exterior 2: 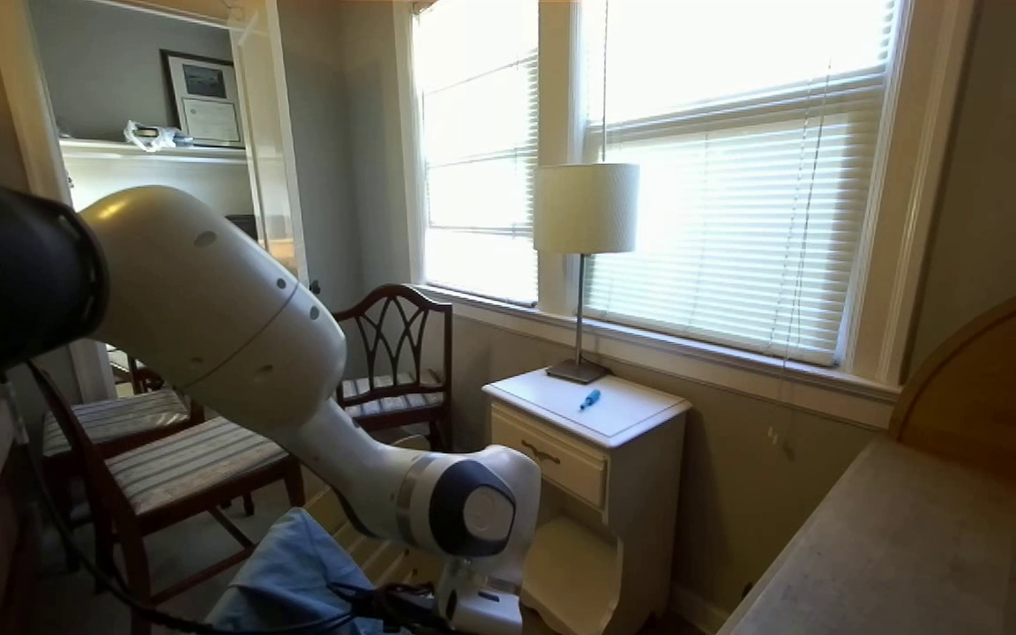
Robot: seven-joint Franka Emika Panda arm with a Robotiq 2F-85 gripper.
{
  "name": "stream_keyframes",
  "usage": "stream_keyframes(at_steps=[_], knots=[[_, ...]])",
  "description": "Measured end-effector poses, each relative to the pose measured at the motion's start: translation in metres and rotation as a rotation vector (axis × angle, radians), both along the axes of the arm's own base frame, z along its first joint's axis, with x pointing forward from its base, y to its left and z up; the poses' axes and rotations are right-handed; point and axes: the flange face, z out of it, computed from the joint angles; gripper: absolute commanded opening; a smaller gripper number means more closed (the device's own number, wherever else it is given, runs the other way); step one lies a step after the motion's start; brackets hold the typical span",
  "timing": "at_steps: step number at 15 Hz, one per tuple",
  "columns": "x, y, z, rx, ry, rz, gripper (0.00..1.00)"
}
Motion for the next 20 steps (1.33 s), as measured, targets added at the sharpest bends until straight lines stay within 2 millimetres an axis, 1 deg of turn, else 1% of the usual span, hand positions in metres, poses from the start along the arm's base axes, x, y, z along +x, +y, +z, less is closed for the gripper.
stream_keyframes(at_steps=[2,3,5,6,8,10,11,12,13,16,20], knots=[[-0.005,-0.003,-0.003,-0.011,0.015,-0.030,0.59],[-0.007,-0.004,-0.004,-0.017,0.023,-0.041,0.50],[-0.010,-0.004,-0.007,-0.025,0.029,-0.053,0.38],[-0.010,-0.003,-0.007,-0.029,0.030,-0.058,0.30],[-0.011,-0.003,-0.009,-0.032,0.023,-0.063,0.17],[-0.010,-0.003,-0.011,-0.034,0.010,-0.066,0.07],[-0.011,-0.004,-0.013,-0.037,0.009,-0.071,0.07],[-0.012,-0.004,-0.014,-0.041,0.008,-0.077,0.02],[-0.013,-0.005,-0.016,-0.042,0.010,-0.079,0.00],[-0.018,-0.006,-0.024,-0.043,0.012,-0.069,0.00],[-0.017,0.007,-0.026,-0.048,0.018,-0.003,0.01]])
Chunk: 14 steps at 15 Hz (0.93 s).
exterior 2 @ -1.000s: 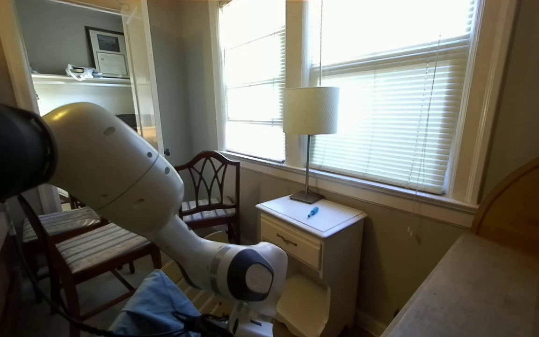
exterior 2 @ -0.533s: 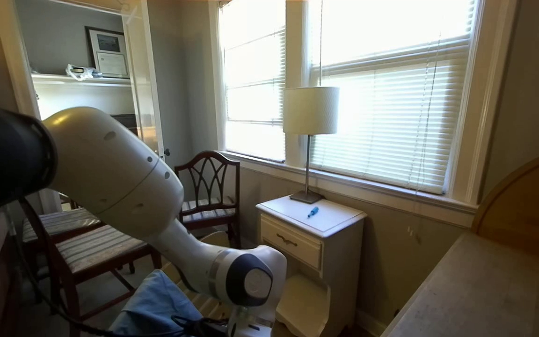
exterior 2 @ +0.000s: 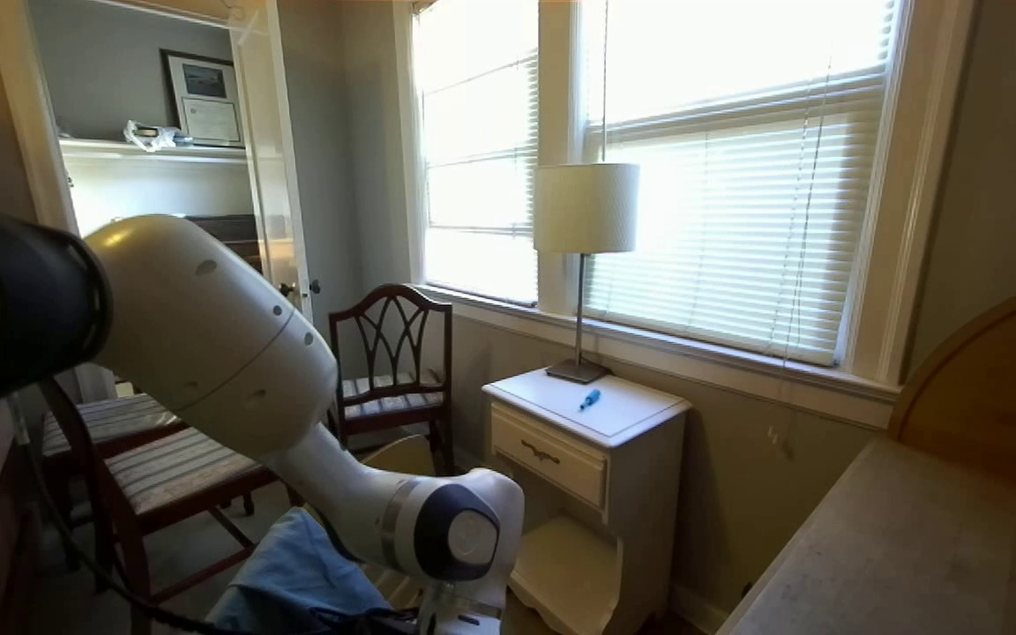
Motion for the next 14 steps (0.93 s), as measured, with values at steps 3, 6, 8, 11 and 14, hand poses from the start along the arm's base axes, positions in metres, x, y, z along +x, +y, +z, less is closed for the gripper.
stream_keyframes(at_steps=[3,6,8,11,14], knots=[[-0.002,0.017,-0.002,-0.016,0.012,0.067,0.01],[-0.005,0.036,-0.004,-0.017,0.030,0.130,0.01],[-0.006,0.045,-0.005,-0.015,0.038,0.157,0.01],[-0.006,0.047,-0.005,-0.008,0.043,0.168,0.35],[-0.002,0.051,0.001,0.018,0.050,0.191,0.58]])
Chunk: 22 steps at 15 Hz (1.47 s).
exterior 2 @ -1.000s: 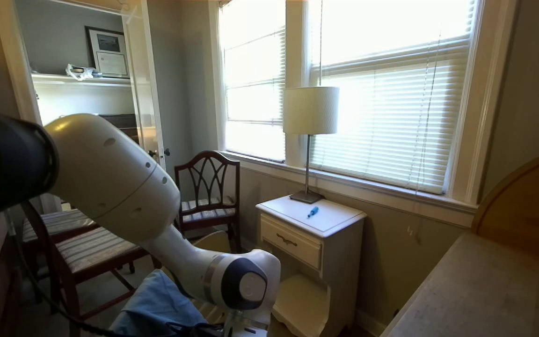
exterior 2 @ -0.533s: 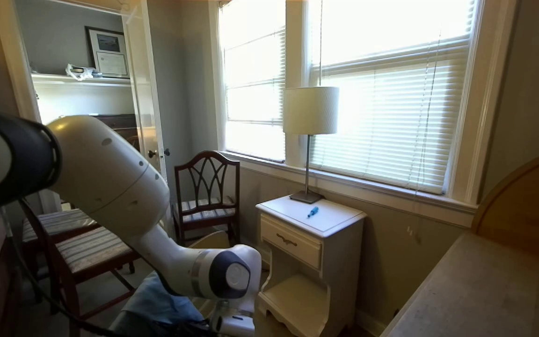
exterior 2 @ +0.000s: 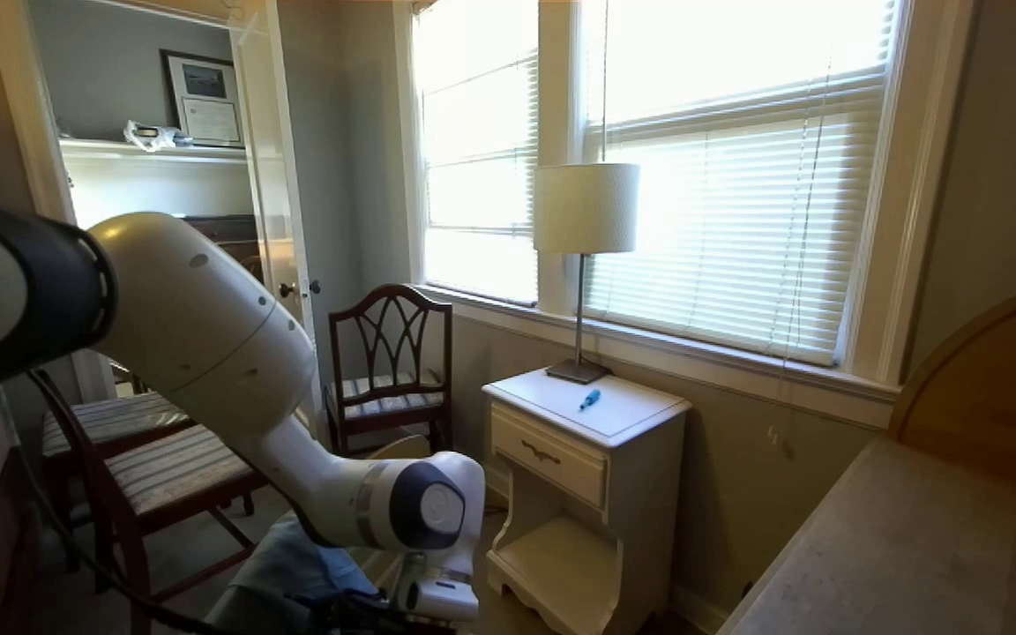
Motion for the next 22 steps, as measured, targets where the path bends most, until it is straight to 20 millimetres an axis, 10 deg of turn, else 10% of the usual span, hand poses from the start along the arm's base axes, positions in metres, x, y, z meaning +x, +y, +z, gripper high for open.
stream_keyframes(at_steps=[6,11,12,22], knots=[[0.015,0.010,0.014,0.031,-0.029,0.020,0.98],[0.021,0.001,0.018,0.030,-0.042,0.006,1.00],[0.020,-0.001,0.018,0.032,-0.042,0.000,0.81],[0.017,-0.005,0.020,0.021,-0.011,-0.019,0.12]])
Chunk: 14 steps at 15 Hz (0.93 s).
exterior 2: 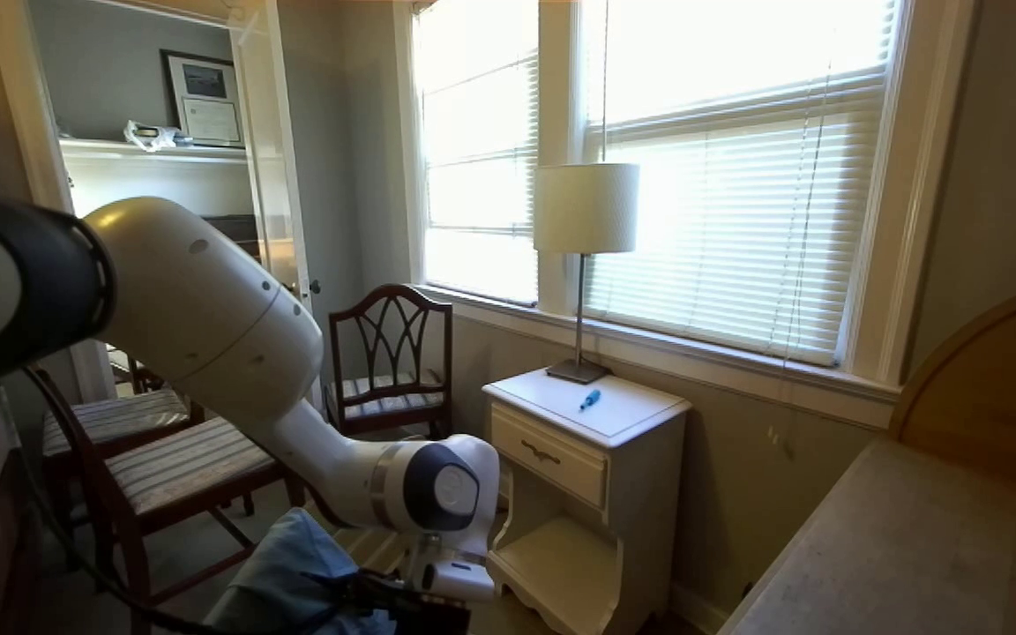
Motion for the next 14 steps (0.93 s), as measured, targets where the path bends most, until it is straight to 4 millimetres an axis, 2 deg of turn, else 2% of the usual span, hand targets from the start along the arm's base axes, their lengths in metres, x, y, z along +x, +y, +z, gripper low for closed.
stream_keyframes(at_steps=[6,14], knots=[[-0.002,0.006,-0.001,-0.007,0.018,0.040,0.11],[-0.006,0.030,-0.003,-0.044,0.037,0.166,0.11]])
